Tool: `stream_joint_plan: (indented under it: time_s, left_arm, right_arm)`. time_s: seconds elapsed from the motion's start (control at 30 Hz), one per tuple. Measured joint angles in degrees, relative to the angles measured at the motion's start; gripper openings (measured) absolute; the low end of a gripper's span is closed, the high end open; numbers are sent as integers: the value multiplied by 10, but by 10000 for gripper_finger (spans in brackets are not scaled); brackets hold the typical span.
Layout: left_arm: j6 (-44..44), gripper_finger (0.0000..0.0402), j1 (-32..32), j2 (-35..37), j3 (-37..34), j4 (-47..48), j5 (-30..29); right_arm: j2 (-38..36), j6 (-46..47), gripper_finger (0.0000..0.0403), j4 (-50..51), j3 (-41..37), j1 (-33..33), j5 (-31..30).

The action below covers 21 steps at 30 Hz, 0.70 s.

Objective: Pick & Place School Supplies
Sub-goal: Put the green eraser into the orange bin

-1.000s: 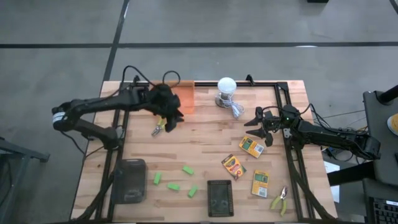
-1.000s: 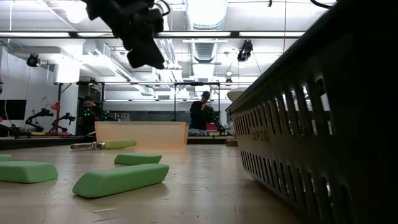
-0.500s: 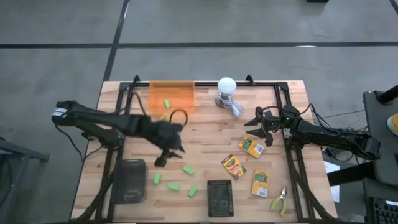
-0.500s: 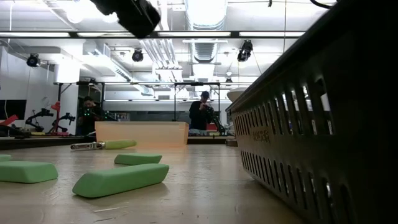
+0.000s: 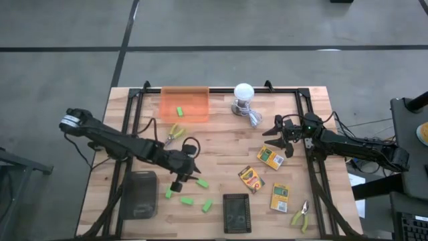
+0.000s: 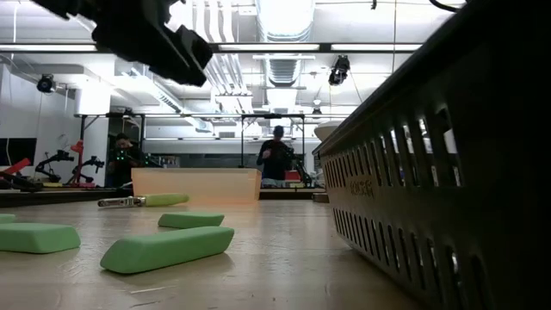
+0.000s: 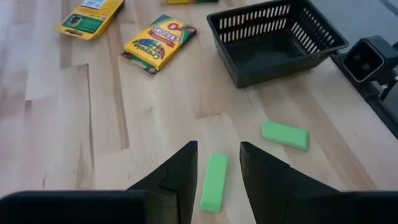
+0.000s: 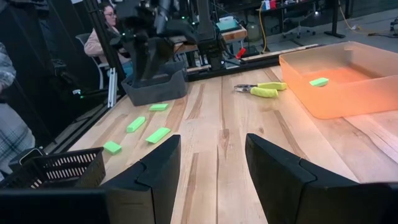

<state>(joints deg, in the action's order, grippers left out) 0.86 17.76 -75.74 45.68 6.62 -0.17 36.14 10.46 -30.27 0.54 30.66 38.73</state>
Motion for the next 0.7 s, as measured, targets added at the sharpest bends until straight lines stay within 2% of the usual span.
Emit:
stream_joint_plan:
  time_s: [0.17, 0.43, 0.7]
  left_arm:
    - [-33, 124, 0, -18, -37, -53, 7]
    - [-35, 124, 0, -49, -93, -159, 6]
    - [-39, 124, 0, -104, -93, -169, 3]
  right_arm:
    - [0, 0, 178, 0, 0, 0, 0]
    - [0, 0, 178, 0, 0, 0, 0]
    - [0, 0, 178, 0, 0, 0, 0]
